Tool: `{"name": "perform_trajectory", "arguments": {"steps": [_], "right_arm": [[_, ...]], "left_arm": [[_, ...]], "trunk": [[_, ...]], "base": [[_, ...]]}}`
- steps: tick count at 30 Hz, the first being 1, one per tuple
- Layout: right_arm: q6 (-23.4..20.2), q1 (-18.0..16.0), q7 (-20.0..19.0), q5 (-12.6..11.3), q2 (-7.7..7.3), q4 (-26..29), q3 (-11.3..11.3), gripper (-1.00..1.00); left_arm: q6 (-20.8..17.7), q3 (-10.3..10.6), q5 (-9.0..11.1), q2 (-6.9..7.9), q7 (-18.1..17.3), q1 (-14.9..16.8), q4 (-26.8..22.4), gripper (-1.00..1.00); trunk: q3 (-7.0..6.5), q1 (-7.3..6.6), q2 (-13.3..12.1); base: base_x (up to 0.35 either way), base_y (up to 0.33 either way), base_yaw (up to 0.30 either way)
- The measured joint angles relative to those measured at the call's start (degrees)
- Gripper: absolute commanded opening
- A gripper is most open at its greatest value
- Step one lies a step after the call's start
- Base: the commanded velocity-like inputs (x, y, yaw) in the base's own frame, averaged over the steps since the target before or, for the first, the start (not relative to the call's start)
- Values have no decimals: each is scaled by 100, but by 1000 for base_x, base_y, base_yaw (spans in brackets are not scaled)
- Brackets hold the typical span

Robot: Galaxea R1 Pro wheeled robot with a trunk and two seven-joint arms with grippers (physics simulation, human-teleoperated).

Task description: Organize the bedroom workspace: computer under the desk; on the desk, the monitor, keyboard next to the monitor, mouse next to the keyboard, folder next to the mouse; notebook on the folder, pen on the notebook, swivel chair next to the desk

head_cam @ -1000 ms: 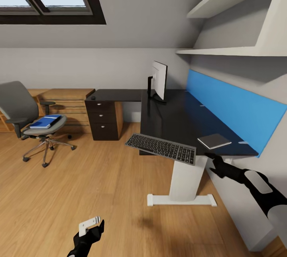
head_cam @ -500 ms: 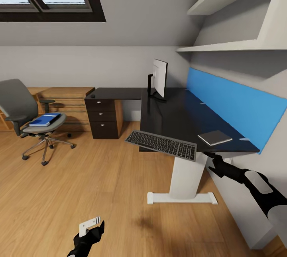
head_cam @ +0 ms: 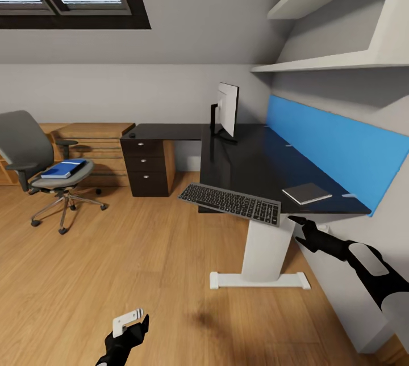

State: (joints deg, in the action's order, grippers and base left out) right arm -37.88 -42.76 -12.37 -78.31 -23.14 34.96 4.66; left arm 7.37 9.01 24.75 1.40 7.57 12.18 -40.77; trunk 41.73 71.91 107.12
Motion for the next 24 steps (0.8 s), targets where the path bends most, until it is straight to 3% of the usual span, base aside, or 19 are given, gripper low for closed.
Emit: {"name": "perform_trajectory", "arguments": {"steps": [2,5,24], "right_arm": [[-234,0,-329,12,0,10,2,100],[-332,0,-522,36,0,9,2,100],[-378,0,-662,55,2,-14,0,100]], "left_arm": [[4,0,-5,0,0,0,3,100],[5,0,-11,0,0,0,2,100],[15,17,-23,4,-11,0,10,100]], "trunk": [[0,0,0],[0,0,0],[0,0,0]], "base": [[0,0,0],[0,0,0],[72,0,0]]}}
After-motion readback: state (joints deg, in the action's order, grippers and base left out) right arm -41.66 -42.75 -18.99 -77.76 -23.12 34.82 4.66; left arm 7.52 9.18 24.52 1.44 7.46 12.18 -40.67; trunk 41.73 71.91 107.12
